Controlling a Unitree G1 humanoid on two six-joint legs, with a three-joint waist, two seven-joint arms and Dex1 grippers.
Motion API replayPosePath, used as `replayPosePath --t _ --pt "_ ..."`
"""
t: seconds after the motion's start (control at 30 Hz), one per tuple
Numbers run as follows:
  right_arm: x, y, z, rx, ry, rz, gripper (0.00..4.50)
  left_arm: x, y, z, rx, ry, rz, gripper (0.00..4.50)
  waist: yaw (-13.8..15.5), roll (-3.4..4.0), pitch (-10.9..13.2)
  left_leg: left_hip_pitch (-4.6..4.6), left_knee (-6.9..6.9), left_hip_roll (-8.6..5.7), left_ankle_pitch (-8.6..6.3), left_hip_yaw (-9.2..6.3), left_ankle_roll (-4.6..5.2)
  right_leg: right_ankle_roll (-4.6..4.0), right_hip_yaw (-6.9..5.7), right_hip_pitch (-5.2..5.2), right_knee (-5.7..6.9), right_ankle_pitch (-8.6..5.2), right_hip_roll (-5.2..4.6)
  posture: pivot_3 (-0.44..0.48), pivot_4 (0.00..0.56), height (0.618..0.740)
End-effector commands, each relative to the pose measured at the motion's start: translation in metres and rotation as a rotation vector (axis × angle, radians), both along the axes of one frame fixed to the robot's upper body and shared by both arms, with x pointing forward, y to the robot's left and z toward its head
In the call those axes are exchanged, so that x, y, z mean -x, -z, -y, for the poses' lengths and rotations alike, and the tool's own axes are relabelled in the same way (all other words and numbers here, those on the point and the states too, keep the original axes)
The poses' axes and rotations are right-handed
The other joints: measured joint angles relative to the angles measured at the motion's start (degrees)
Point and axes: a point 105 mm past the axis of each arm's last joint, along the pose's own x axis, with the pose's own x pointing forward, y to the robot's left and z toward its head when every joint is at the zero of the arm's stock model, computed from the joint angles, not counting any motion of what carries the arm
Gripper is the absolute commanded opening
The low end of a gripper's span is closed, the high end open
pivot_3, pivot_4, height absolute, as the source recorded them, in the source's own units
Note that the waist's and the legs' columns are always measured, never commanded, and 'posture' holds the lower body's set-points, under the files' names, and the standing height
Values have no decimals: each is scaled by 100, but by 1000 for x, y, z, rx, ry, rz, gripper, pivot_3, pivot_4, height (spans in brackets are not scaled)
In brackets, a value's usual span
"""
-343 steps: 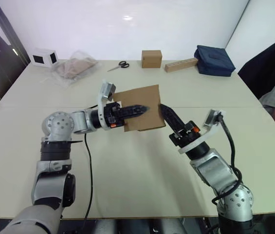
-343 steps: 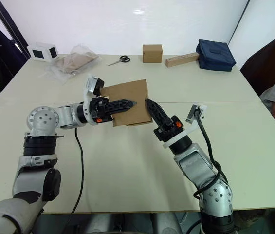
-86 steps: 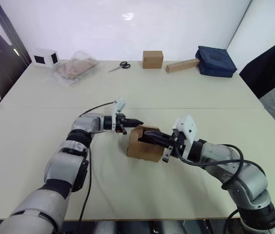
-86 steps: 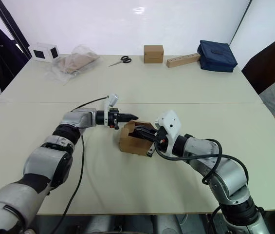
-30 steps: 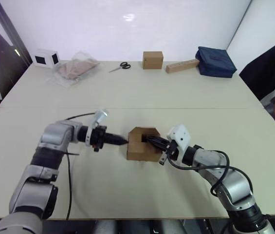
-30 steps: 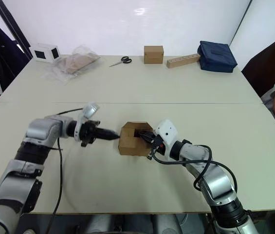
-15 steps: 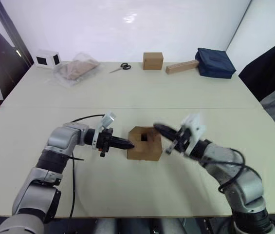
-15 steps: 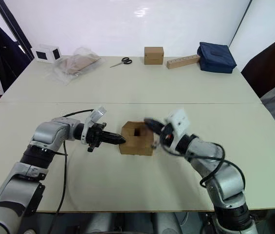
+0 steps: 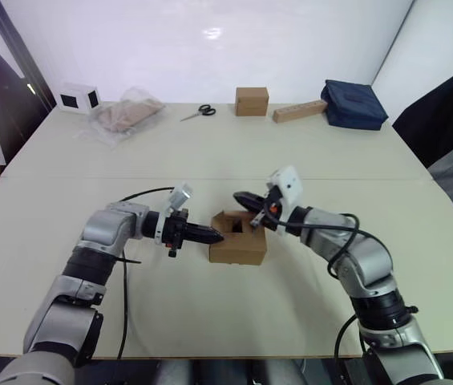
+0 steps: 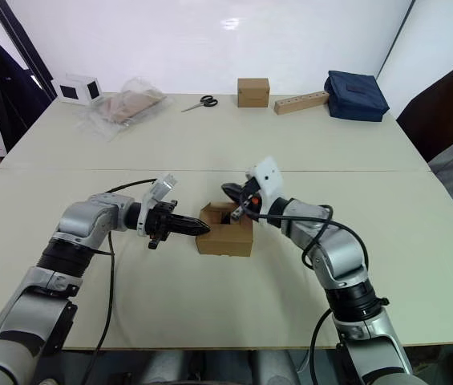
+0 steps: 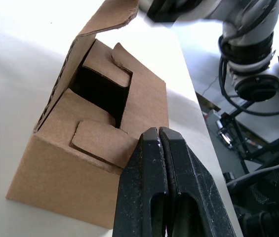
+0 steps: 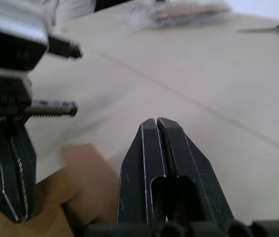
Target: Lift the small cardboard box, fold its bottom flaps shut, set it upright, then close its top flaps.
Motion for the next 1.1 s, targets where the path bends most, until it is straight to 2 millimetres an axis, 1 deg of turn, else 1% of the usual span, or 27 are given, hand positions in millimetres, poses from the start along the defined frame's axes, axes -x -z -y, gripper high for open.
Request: replayPosePath --t 0.03,0.13,0.27,0.37,0.47,0.6,0.73,0.8,0.87,0.93,1.03,1.1 --pt "19 1 -5 7 -54 17 0 -1 10 -1 -38 -35 11 19 13 0 0 -1 0 -1 0 -1 0 0 0 1 -1 0 -2 0 150 740" --pt "28 13 -2 9 -35 -15 0 1 8 -1 -34 -39 12 19 0 0 -1 1 0 -1 0 -2 0 0 -1 3 -3 0 -4 0 150 740" --pt "36 28 -3 31 -28 -45 0 6 6 -8 -76 -13 54 19 -11 -1 -1 21 -1 2 0 -1 0 -1 1 15 -1 -1 -2 0 150 740" --pt "39 36 0 61 -7 -48 0 6 -4 -17 -90 -3 86 19 -26 -1 -1 32 -6 9 0 0 0 -3 1 21 0 -2 3 0 150 740" --pt "40 34 2 55 6 -39 0 -1 -17 -17 -63 -21 91 19 -15 -1 -1 33 -10 12 0 0 0 -5 0 19 -1 -3 7 0 150 740" --pt "37 31 8 52 41 -23 0 -16 -24 -2 -56 -13 158 19 12 -3 0 28 -8 6 0 1 0 -5 -1 19 -4 -3 2 0 150 740" --pt "35 27 15 59 70 -8 0 -28 -40 26 9 20 193 19 10 -4 1 20 -8 -1 -1 2 0 -4 0 20 -12 -3 -1 0 150 740" --pt "35 24 17 55 78 0 0 -32 -43 41 29 37 211 19 7 -4 1 17 -8 -1 -2 3 3 -3 0 17 -13 -3 0 0 150 740" --pt "37 20 18 58 77 10 0 -43 -39 61 14 -6 245 19 11 -4 1 11 -9 -1 -4 1 6 -1 0 12 -14 -4 2 0 150 740" --pt "39 18 19 66 75 15 0 -49 -29 72 -18 -28 294 19 15 -5 1 4 -8 -2 -4 -1 7 0 -1 8 -15 -4 2 0 150 740" --pt "39 11 23 72 75 28 0 -49 -14 75 -40 -5 291 19 -31 -5 2 -4 -9 -2 -7 1 12 1 2 0 -18 -4 3 0 150 740" --pt "41 2 24 62 71 40 0 -49 -11 75 -47 0 299 19 -16 -5 2 -26 -8 1 -7 -2 12 2 0 -25 -13 -3 7 0 150 740"
